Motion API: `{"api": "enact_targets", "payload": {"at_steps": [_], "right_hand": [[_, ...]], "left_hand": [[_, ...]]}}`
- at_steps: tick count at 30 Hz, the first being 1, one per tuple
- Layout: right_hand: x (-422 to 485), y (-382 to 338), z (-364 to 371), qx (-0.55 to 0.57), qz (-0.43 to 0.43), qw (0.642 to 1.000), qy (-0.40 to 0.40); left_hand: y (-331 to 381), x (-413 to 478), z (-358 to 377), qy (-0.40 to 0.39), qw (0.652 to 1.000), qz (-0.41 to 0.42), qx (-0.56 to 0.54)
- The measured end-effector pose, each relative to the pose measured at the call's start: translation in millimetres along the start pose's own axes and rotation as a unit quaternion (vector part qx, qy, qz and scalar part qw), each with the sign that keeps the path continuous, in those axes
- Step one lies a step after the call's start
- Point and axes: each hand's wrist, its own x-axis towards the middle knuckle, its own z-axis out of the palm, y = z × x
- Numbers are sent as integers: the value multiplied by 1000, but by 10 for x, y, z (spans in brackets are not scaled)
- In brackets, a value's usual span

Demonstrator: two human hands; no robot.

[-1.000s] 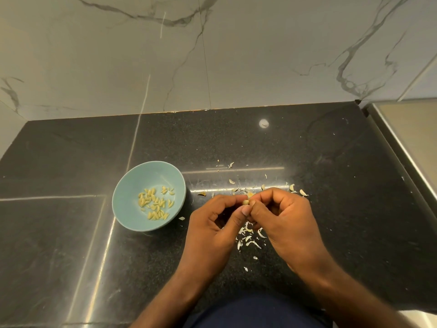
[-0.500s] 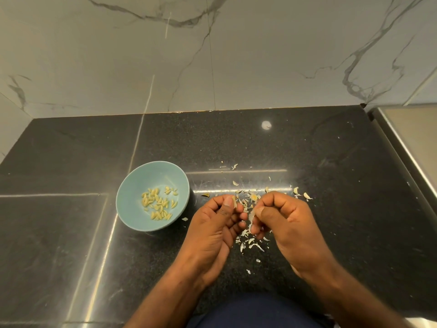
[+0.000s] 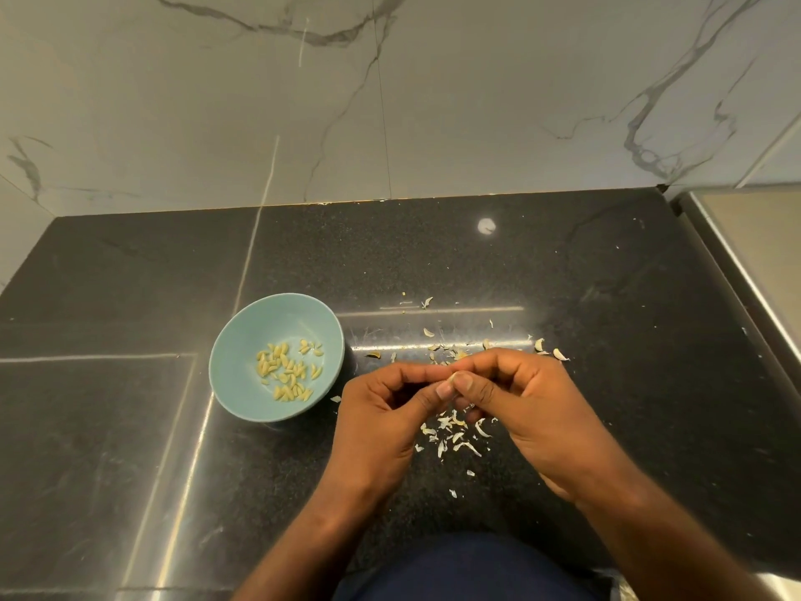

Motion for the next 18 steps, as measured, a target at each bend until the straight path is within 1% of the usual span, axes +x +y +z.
{"api": "enact_targets", "payload": {"at_steps": [3, 6, 9, 11, 13, 16, 18], "right_hand": [[-8, 37, -5, 16, -8, 1000, 6], [-13, 47, 3, 33, -22, 999, 17], [-25, 47, 34, 28, -40, 999, 14], [-39, 35, 54, 40, -48, 998, 21], [-45, 29, 70, 66, -47, 996, 29], [-46, 34, 97, 108, -43, 992, 40], [-45, 45, 99, 113, -44, 991, 49]], "left_hand": [[18, -14, -13, 9, 997, 35, 73], [16, -26, -2, 16, 983, 81, 166], [31, -32, 6, 27, 971, 116, 206], [54, -39, 8, 26, 970, 120, 212], [85, -46, 12, 21, 974, 106, 198], [125, -46, 9, -6, 991, 42, 130], [119, -41, -1, -17, 994, 11, 106]]}}
